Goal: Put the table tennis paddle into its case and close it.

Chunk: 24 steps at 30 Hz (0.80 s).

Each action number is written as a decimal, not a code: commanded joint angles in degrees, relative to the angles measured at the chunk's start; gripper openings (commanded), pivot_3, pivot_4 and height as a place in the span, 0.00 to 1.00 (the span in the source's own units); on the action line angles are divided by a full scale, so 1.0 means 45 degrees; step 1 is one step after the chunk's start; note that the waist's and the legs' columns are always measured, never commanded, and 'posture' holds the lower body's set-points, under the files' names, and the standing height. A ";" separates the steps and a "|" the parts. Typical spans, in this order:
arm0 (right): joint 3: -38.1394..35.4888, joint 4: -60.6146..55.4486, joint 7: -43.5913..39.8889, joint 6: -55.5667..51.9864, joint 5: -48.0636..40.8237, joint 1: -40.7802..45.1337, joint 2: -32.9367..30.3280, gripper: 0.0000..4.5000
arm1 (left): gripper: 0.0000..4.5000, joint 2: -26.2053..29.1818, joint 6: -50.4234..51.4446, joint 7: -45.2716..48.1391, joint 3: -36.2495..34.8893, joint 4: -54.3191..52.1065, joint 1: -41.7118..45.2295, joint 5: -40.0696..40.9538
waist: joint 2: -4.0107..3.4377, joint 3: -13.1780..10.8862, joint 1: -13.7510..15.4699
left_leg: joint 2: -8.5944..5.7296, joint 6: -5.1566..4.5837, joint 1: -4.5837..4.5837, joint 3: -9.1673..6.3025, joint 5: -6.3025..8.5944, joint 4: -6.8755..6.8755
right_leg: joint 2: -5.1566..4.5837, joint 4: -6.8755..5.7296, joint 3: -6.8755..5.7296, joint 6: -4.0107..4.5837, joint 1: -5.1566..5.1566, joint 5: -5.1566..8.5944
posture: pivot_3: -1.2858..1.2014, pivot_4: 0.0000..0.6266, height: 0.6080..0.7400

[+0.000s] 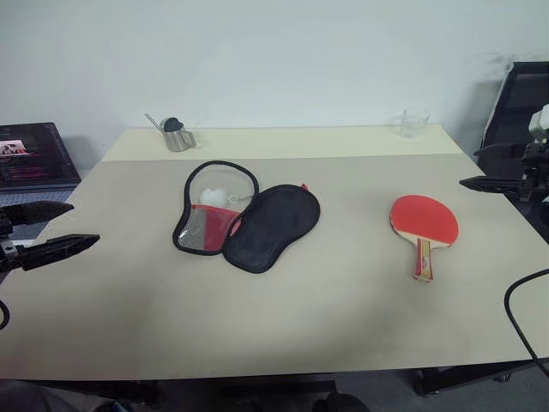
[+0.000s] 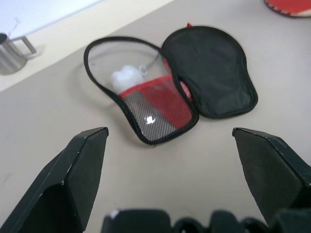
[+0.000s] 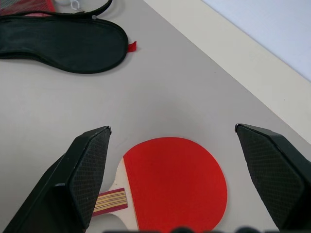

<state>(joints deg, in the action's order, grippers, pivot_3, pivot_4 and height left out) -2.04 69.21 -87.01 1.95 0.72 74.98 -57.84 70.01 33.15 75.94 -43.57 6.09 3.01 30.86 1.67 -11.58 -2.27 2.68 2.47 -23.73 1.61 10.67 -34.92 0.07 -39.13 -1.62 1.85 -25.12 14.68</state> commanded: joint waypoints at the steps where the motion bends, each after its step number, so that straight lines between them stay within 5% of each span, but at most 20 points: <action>1: -0.0366 -0.0586 -0.0430 0.0148 -0.0495 0.0262 0.0065 0.99 | 1.00 0.0114 -0.0066 -0.0208 -0.0801 -0.0481 -0.0005 -0.0029 | 0.0001 0.0000 -0.0011 | 0.0001 0.0000 0.0002 0.0001 0.0000 -0.0001 | 0.0002 -0.0005 0.0003 0.0001 -0.0001 -0.0002 | 0.52 0.24 1.00; 16: -0.0342 -0.0421 0.0169 0.0565 -0.0455 0.0412 0.0369 0.99 | 1.00 -0.0423 0.0173 -0.0670 -0.0654 -0.1535 -0.0129 0.0290 | 0.0002 0.0001 -0.0016 | 0.0001 0.0000 0.0030 0.0050 0.0000 -0.0011 | 0.0012 -0.0012 0.0071 -0.0019 0.0003 -0.0029 | 0.52 0.24 1.00; 24: -0.0306 -0.0461 0.0298 0.0060 -0.0464 -0.0164 0.0477 0.99 | 1.00 -0.0770 -0.1234 -0.2405 0.2655 -0.0314 0.1994 -0.1141 | 0.0008 0.0005 0.0066 | -0.0002 -0.0001 0.0093 0.0078 -0.0002 -0.0032 | 0.0022 -0.0083 0.0118 -0.0016 0.0030 -0.0031 | 0.52 0.24 1.00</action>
<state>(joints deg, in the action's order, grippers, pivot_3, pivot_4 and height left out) -2.16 68.26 -85.69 2.53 -0.37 74.48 -54.86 66.50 29.72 67.44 -33.75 3.87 10.64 27.69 1.71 -11.56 -1.97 2.67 2.46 -23.28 2.01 10.66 -35.07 0.17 -39.53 -1.03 1.77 -24.98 14.53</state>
